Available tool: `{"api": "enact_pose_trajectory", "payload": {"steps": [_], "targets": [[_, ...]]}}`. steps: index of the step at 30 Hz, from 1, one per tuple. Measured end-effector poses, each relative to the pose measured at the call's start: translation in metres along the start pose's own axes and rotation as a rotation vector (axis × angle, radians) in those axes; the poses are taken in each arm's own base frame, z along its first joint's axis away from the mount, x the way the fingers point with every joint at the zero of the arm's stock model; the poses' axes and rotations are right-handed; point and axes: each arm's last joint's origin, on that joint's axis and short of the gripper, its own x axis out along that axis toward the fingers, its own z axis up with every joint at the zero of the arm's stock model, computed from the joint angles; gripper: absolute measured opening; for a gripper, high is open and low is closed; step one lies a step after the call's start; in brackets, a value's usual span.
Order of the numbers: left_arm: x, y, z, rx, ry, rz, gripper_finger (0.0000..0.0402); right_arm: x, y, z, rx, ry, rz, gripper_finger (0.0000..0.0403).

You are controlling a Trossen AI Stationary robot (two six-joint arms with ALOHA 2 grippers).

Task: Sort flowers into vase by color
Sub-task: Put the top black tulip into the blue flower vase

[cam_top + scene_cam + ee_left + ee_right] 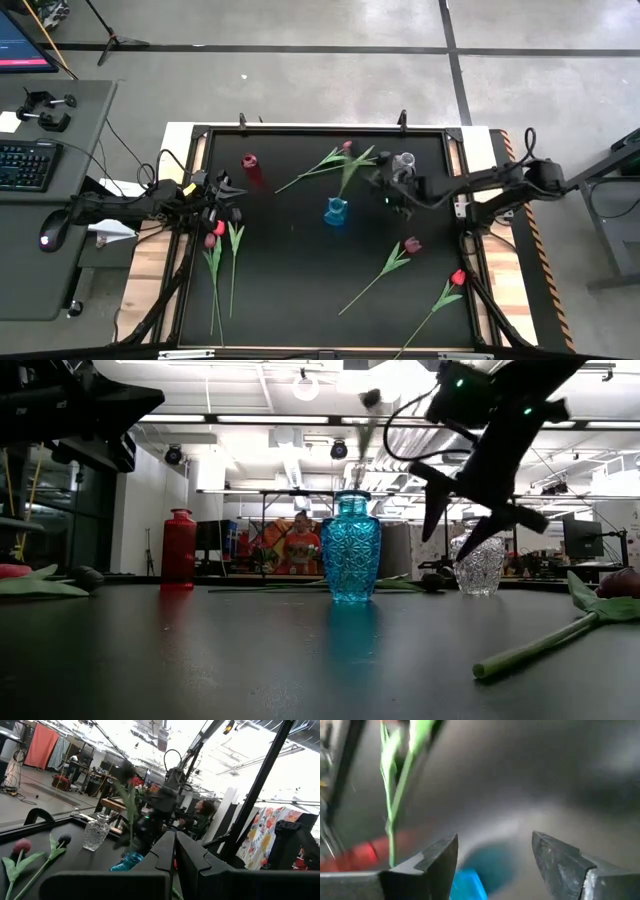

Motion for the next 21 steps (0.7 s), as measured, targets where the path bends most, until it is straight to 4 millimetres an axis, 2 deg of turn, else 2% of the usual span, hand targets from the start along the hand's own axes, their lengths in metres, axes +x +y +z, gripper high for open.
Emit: {"api": "enact_pose_trajectory", "payload": {"steps": [4,7,12,17,21], "targets": [[0.000,0.000,0.000,0.000,0.000,0.000,0.0003,0.007,0.015,0.017,0.015,-0.004,0.045,0.0244],[0.000,0.000,0.000,0.000,0.000,0.000,0.0003,0.010,0.026,0.025,-0.017,0.019,0.101,0.0244],[0.000,0.000,0.000,0.000,0.000,0.000,0.0003,0.013,0.038,0.039,0.035,0.009,0.168,0.0244],[0.000,0.000,0.000,0.000,0.000,0.000,0.0003,0.012,0.052,0.041,0.047,0.018,0.267,0.0244],[0.000,0.000,0.000,0.000,0.000,0.000,0.0003,0.023,0.064,0.039,0.065,-0.005,0.253,0.0243]]}}
